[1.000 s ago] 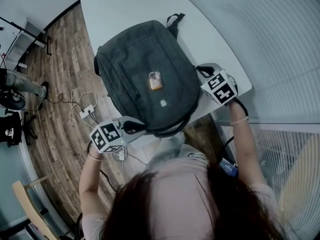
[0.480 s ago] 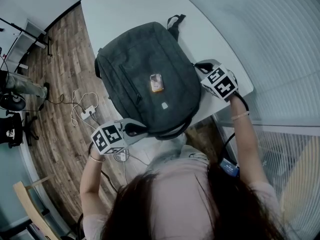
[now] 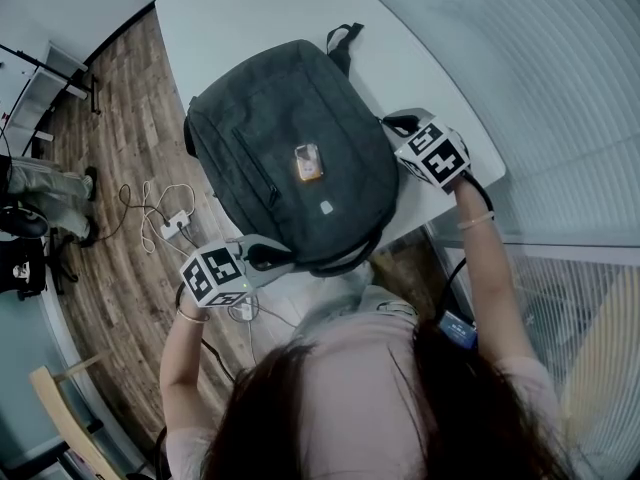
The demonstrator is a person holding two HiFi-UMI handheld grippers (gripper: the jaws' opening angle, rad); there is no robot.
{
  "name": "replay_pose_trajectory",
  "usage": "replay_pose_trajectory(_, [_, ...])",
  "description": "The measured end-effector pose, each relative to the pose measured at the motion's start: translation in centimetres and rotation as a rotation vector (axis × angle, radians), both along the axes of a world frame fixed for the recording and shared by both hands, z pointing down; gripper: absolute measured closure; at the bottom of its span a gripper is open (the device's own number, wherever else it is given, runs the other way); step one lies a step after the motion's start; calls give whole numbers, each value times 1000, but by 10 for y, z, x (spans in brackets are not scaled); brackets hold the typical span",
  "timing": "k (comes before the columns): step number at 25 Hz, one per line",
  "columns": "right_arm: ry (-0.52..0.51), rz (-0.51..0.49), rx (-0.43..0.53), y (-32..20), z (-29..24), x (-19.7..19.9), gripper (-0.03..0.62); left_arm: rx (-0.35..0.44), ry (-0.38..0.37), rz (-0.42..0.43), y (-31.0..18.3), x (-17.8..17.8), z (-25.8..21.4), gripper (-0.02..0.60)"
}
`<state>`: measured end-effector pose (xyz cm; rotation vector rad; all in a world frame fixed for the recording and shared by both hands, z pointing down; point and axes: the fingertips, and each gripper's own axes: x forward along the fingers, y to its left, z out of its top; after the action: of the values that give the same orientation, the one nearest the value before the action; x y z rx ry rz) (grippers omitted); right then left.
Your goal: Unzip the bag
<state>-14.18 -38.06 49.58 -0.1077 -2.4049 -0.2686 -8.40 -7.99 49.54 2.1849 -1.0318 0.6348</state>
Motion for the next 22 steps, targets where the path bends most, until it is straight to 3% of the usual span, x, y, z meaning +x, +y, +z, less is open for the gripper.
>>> replay_pose_trajectory(22, [-37,-10,-18,-3,2,-24,569,-7,50,-32,-5,5,0,529])
